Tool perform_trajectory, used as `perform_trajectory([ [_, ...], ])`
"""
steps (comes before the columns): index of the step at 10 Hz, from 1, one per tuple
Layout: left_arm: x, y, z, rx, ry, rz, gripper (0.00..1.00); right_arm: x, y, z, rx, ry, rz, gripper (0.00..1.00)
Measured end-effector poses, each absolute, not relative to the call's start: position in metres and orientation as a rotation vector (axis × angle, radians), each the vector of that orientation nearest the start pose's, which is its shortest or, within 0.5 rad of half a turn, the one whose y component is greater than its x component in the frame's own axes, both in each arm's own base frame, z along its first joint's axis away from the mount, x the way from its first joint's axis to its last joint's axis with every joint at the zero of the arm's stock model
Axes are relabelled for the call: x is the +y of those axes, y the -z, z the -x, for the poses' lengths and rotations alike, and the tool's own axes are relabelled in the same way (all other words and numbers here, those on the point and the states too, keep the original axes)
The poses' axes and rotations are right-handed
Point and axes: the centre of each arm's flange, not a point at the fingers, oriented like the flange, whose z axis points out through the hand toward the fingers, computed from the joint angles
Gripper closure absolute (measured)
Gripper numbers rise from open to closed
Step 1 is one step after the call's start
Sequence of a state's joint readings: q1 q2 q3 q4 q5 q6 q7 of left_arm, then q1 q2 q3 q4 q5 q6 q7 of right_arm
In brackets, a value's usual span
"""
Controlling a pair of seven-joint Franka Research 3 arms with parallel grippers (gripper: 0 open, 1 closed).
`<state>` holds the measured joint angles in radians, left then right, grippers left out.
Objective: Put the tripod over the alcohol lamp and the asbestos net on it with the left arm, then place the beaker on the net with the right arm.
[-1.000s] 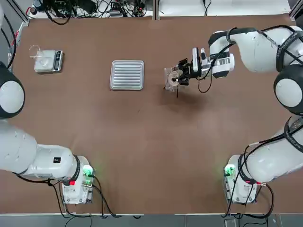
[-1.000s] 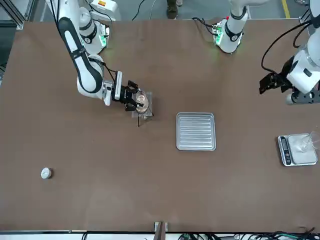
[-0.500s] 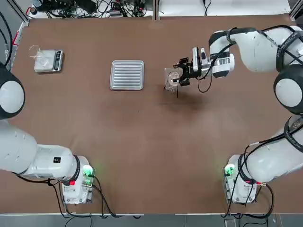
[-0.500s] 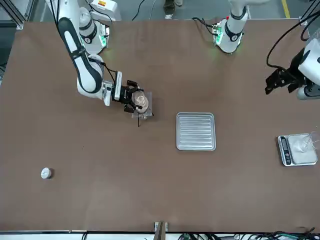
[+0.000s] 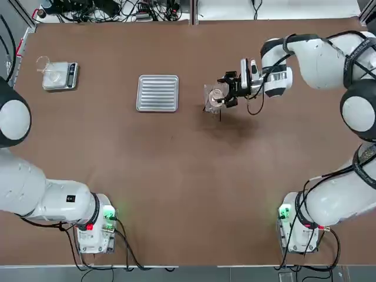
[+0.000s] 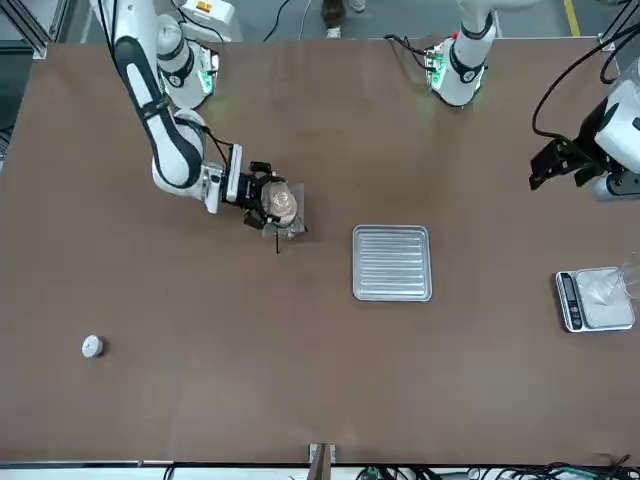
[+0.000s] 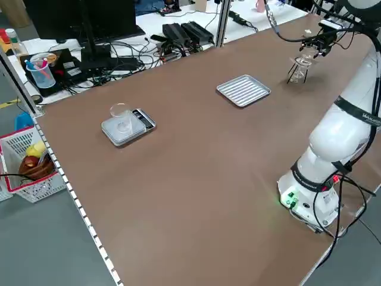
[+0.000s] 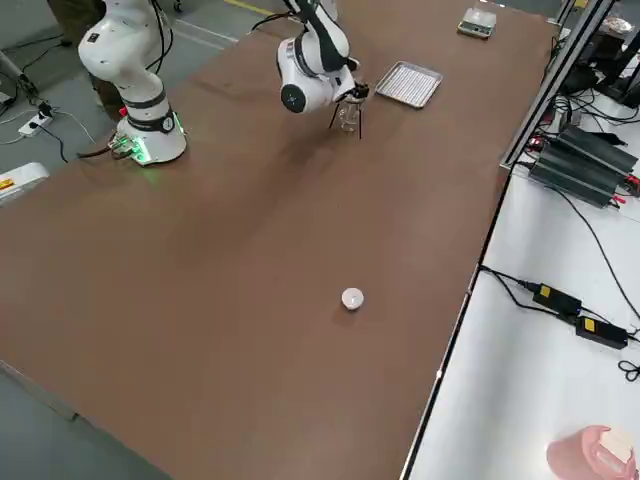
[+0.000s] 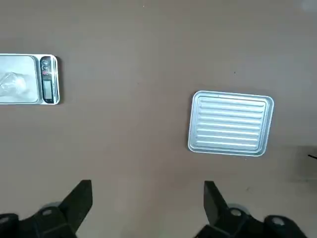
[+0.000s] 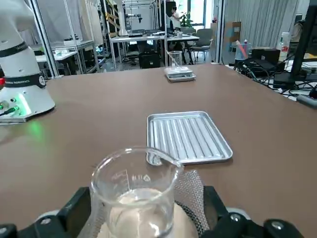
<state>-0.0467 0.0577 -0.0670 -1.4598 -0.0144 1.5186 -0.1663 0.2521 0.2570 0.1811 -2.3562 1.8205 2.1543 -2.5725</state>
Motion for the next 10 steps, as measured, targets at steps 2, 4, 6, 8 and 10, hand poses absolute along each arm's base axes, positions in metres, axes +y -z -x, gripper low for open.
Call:
perform_trajectory([
  [2, -0.061, -0.64, -0.564, -0.097, -0.002, 3.158, 0.01, 0.244, -0.218, -0.434, -1.363, 1.049, 1.547, 0.0],
  [4, -0.056, -0.64, -0.565, -0.11, -0.002, 3.157, 0.01, 0.241, -0.217, -0.433, -1.357, 1.048, 1.547, 0.0],
  [6, -0.056, -0.64, -0.565, -0.11, 0.0, 3.157, 0.01, 0.236, -0.218, -0.437, -1.342, 1.061, 1.545, 0.0],
  [8, -0.056, -0.64, -0.565, -0.11, 0.0, 3.157, 0.01, 0.223, -0.222, -0.444, -1.325, 1.087, 1.557, 0.0],
  [10, -0.056, -0.64, -0.565, -0.11, 0.001, 3.157, 0.01, 0.202, -0.228, -0.452, -1.324, 1.107, 1.554, 0.0],
])
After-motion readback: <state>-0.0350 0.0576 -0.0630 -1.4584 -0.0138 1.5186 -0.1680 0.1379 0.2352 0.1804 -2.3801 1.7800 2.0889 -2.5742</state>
